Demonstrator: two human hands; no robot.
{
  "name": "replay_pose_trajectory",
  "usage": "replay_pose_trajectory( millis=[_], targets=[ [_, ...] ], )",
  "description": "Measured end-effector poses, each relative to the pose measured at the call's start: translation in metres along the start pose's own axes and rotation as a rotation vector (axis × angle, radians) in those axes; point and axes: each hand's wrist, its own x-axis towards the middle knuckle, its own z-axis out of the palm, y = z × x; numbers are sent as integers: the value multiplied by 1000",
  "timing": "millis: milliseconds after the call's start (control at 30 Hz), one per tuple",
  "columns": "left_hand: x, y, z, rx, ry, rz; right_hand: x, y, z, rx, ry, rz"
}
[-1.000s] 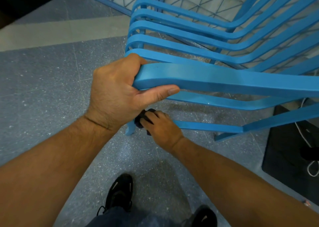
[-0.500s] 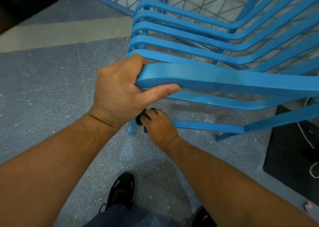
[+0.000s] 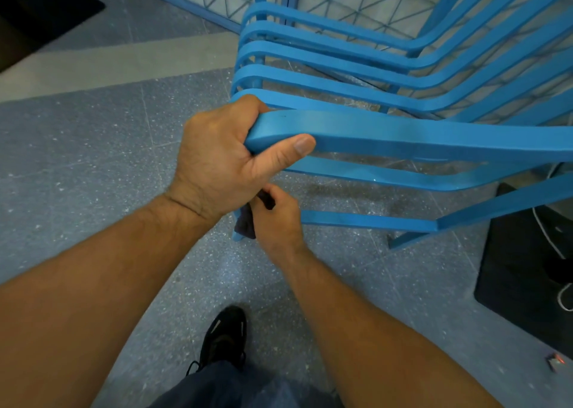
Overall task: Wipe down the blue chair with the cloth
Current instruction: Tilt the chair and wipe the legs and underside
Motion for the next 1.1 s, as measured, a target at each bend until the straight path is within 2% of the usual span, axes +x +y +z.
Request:
replay_pose_trajectory(
  millis=[133,233,333,433,533,600,700,933,1033,1100],
  targets=[
    [1,-1,1,-9,-8,-2,14,17,2,-583,16,-276],
    [1,-2,1,19,3,10,28,28,-2,-947,-69,-435],
    [0,-4,1,42,4,22,32,35,-26,-1195,-137,-568],
    [0,-4,2,57,4,15,30,40,-72,-1258,-79,-558],
    [-1,-3,4,62,25,-3,27,45,-135,-1349,20,-394],
    [-3,-1,5,59,46,-9,24,47,-171,-1388,164,-308],
    [-3,1,7,79,87,-19,22,47,-174,-1350,286,-221],
    [-4,2,7,60,80,-23,-1,46,-62,-1066,99,-377],
    [-3,1,4,113,44,-7,1,50,-92,-1080,67,-484],
    [-2,1,3,129,18,-18,6,48,-134,-1143,111,-383]
  ],
)
